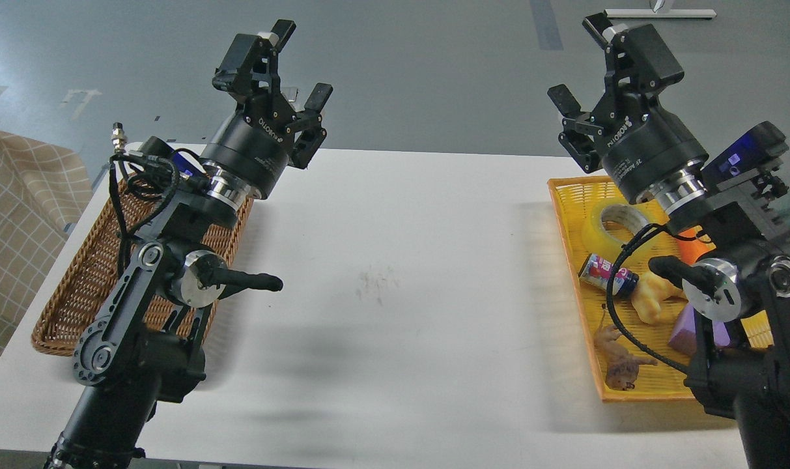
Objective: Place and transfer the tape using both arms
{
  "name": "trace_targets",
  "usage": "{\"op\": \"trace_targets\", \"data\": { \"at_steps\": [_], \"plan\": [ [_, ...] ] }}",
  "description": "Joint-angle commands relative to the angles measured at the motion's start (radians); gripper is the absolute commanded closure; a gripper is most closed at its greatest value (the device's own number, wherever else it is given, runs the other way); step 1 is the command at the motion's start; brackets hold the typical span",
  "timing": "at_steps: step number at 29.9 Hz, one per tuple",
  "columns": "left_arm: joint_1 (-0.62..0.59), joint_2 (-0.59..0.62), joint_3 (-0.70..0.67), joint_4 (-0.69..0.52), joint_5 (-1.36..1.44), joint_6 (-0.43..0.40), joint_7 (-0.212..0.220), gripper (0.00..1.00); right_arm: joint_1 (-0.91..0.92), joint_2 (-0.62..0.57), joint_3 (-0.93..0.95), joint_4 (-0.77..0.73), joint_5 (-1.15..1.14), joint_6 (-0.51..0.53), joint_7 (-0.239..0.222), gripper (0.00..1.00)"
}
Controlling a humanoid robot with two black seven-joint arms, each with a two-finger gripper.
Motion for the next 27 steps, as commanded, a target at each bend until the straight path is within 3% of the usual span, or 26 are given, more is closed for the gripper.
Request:
{"op": "trace_targets", "data": {
  "at_steps": [1,27],
  "plan": [
    [0.006,-0.002,0.001,-0.001,0.001,0.000,-0.005,0.02,-0.003,0.000,-0.003,0.008,0.000,0.000,0.000,0.00],
    [0.000,-0.013,0.001,-0.003,-0.005,0.003,0.002,0.02,-0.016,0.000,-0.021,0.032,0.002,0.005,0.000,0.00]
  ]
}}
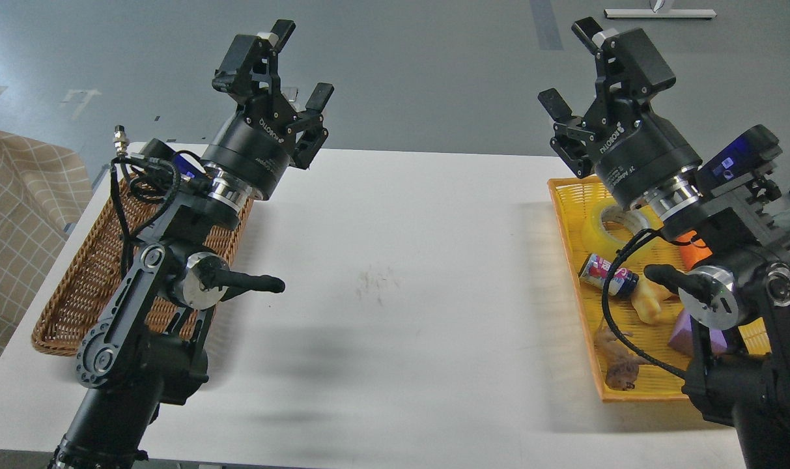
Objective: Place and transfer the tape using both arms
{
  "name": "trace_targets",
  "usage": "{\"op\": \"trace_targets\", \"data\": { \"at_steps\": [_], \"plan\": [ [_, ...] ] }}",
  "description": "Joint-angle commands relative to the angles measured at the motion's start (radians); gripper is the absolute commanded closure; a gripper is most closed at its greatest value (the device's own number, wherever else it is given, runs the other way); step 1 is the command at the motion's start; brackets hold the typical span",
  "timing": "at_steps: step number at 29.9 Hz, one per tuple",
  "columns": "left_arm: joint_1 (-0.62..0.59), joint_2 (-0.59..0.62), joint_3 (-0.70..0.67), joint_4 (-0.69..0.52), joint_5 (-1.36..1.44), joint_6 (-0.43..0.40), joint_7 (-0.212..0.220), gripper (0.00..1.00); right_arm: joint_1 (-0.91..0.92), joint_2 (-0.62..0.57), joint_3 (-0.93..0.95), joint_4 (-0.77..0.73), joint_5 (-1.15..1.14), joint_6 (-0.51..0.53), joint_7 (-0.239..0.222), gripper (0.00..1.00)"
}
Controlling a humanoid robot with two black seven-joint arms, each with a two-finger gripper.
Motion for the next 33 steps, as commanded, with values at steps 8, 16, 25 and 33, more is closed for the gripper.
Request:
{"op": "trace_targets", "data": {
  "at_steps": [8,16,25,33],
  "plan": [
    [-0.020,0.006,0.003,0.000,-0.001,0.008,0.005,0.02,-0.004,0.000,0.000,0.001,0.000,0.000,0.000,0.00],
    [-0.017,-0.004,-0.010,0.000,-0.007,0.016,0.011,0.02,-0.012,0.000,0.000,-0.002,0.000,0.000,-0.002,0.00],
    [-0.021,0.001,-0.003,0.000,-0.005,0.056,-0.001,0.02,-0.016,0.000,0.010,-0.005,-0.003,-0.008,-0.002,0.00],
    [-0.043,0.006,-0.029,-0.003,0.007,0.164,-0.095,0.02,-0.021,0.000,0.024,-0.003,0.000,-0.007,-0.002,0.00]
  ]
}}
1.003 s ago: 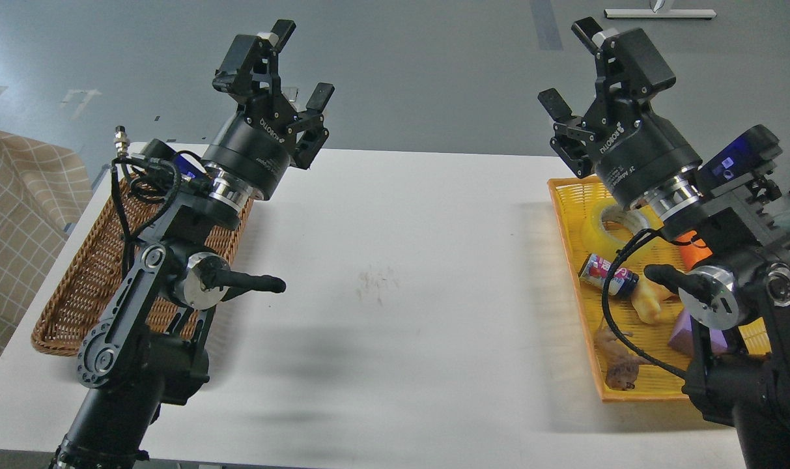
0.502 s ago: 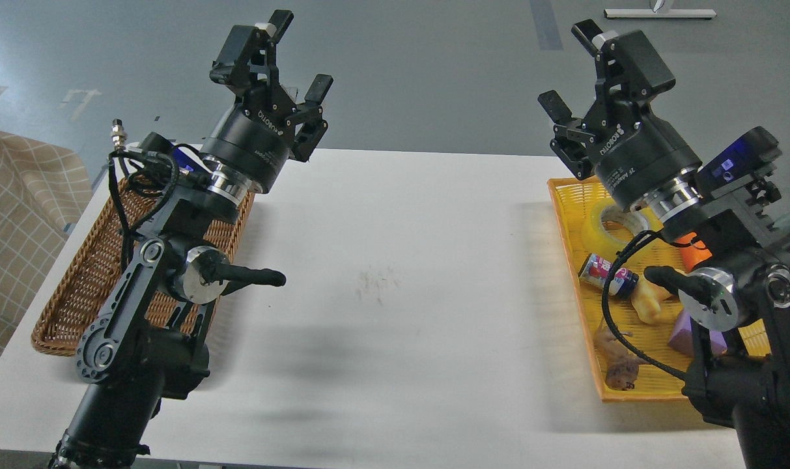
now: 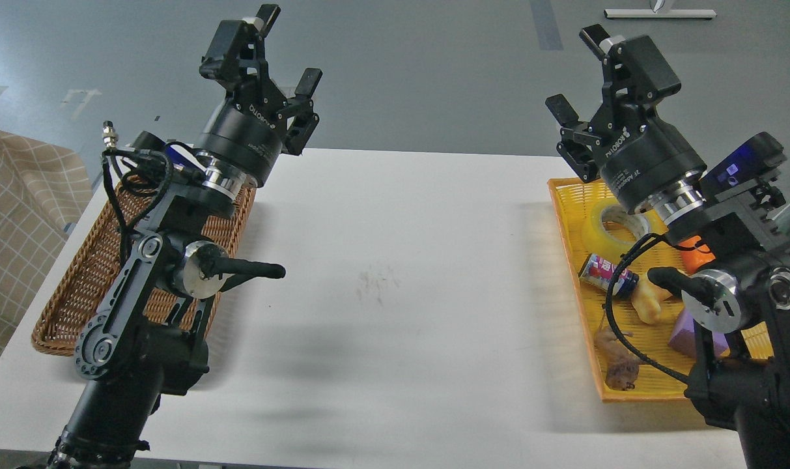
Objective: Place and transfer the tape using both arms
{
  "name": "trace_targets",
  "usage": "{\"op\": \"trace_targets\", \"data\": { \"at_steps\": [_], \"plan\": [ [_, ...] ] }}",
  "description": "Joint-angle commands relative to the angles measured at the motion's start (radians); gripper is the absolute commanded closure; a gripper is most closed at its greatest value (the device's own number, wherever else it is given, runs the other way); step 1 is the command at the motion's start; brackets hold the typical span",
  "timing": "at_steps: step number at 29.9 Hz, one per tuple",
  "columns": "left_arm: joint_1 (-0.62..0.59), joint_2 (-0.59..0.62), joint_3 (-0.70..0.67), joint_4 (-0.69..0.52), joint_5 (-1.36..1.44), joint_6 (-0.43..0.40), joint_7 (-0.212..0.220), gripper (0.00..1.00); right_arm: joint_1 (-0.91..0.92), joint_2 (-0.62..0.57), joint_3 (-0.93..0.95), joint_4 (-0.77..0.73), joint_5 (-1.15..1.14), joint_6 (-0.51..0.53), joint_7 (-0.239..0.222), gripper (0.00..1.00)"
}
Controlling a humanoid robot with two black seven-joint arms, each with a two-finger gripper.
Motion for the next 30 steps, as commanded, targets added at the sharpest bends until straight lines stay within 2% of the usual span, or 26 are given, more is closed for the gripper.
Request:
{"op": "trace_targets", "data": {
  "at_steps": [1,7,14,21,30],
  "plan": [
    [0.000,0.007,0.003,-0.004,0.004,0.061,-0.039,0.02,-0.001,0.000,0.001,0.003,0.003,0.005,0.000,0.00],
    [0.021,0.012,0.003,-0.059,-0.002,0.039,-0.040,0.02,0.010,0.000,0.023,0.005,0.003,0.029,0.000,0.00],
    [0.026,0.012,0.003,-0.063,-0.008,0.006,-0.044,0.02,0.031,0.000,0.087,-0.008,0.011,0.137,0.002,0.00],
    [0.039,0.001,0.001,-0.065,-0.010,-0.043,-0.053,0.02,0.024,0.000,0.104,0.002,0.009,0.137,0.003,0.00],
    [0.052,0.012,0.009,-0.065,-0.008,-0.042,-0.050,0.02,0.030,-0.002,0.118,0.003,-0.070,0.129,0.003,0.01]
  ]
}}
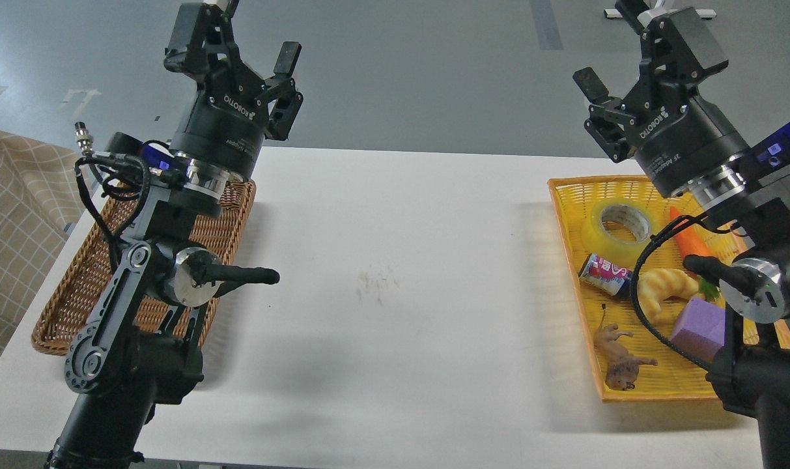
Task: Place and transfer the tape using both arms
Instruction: 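Raise the right arm and swing it out past the yellow tray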
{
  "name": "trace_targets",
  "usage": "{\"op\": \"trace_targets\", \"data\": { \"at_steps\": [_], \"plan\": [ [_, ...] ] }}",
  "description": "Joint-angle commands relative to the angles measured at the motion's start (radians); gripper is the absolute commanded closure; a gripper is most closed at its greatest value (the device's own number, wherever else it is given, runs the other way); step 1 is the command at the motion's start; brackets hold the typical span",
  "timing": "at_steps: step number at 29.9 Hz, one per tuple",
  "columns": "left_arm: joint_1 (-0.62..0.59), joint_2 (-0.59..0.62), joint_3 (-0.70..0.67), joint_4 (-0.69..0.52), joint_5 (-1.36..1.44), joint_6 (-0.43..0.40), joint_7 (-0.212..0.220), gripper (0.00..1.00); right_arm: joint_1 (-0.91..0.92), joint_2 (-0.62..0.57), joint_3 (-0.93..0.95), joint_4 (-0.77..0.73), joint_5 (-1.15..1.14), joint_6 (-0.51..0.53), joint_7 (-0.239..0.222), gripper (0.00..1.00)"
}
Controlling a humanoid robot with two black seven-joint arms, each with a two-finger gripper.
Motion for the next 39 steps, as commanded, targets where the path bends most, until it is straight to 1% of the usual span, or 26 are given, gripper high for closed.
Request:
{"op": "trace_targets", "data": {
  "at_steps": [1,2,3,4,6,8,12,18,21,23,25,28,32,34,35,36,37,39],
  "plan": [
    [0.002,0.010,0.002,0.000,0.001,0.002,0.002,0.02,-0.001,-0.011,0.002,0.000,-0.086,-0.002,0.000,0.01],
    [0.002,0.011,0.002,0.000,0.001,0.002,0.002,0.02,-0.003,-0.024,0.002,-0.002,-0.137,-0.003,0.000,0.01],
    [0.002,0.011,0.002,0.000,0.001,0.002,0.002,0.02,-0.003,-0.025,0.002,-0.002,-0.138,-0.003,0.000,0.01],
    [0.003,0.011,0.002,0.000,0.001,0.003,0.002,0.02,-0.006,-0.034,0.005,0.000,-0.199,-0.009,0.000,0.01],
    [0.006,0.011,0.000,0.000,0.001,0.005,0.005,0.02,-0.009,-0.043,0.005,0.005,-0.297,-0.049,0.001,0.01],
    [0.009,0.011,0.000,0.000,0.003,0.005,0.005,0.02,-0.009,-0.083,0.005,0.015,-0.418,-0.098,0.000,0.01],
    [0.014,0.014,0.000,0.000,0.003,0.006,0.005,0.02,-0.009,-0.123,0.005,0.018,-0.535,-0.128,0.000,0.01],
    [0.016,0.017,0.002,0.002,0.003,0.005,0.007,0.02,-0.032,-0.187,-0.005,0.015,-0.747,-0.124,-0.008,0.01],
    [0.022,0.022,0.005,0.003,0.003,0.003,0.013,0.02,-0.052,-0.254,-0.014,0.012,-0.839,-0.109,-0.017,0.01],
    [0.028,0.023,0.006,0.003,0.003,0.003,0.013,0.02,-0.062,-0.284,-0.020,0.012,-0.860,-0.094,-0.019,0.01],
    [0.031,0.023,0.006,0.008,0.003,0.003,0.013,0.02,-0.084,-0.349,-0.029,0.011,-0.915,-0.053,-0.019,0.01],
    [0.031,0.023,0.006,0.009,0.005,0.003,0.013,0.02,-0.104,-0.408,-0.031,0.009,-0.968,-0.005,-0.019,0.01],
    [0.029,0.023,0.008,0.012,0.008,0.003,0.013,0.02,-0.109,-0.428,0.003,0.018,-0.942,0.006,-0.019,0.01],
    [0.031,0.022,0.008,0.012,0.009,0.005,0.013,0.02,-0.109,-0.425,0.058,0.032,-0.835,0.014,-0.016,0.01],
    [0.031,0.022,0.008,0.012,0.009,0.005,0.013,0.02,-0.109,-0.425,0.058,0.032,-0.834,0.014,-0.016,0.01],
    [0.031,0.023,0.008,0.011,0.012,0.003,0.013,0.02,-0.109,-0.436,0.099,0.029,-0.638,0.018,-0.014,0.01],
    [0.032,0.026,0.006,0.011,0.012,0.005,0.013,0.02,-0.109,-0.449,0.107,0.023,-0.556,0.018,-0.014,0.01],
    [0.032,0.027,0.006,0.011,0.012,0.005,0.013,0.02,-0.109,-0.449,0.107,0.023,-0.555,0.018,-0.014,0.01]
  ]
}}
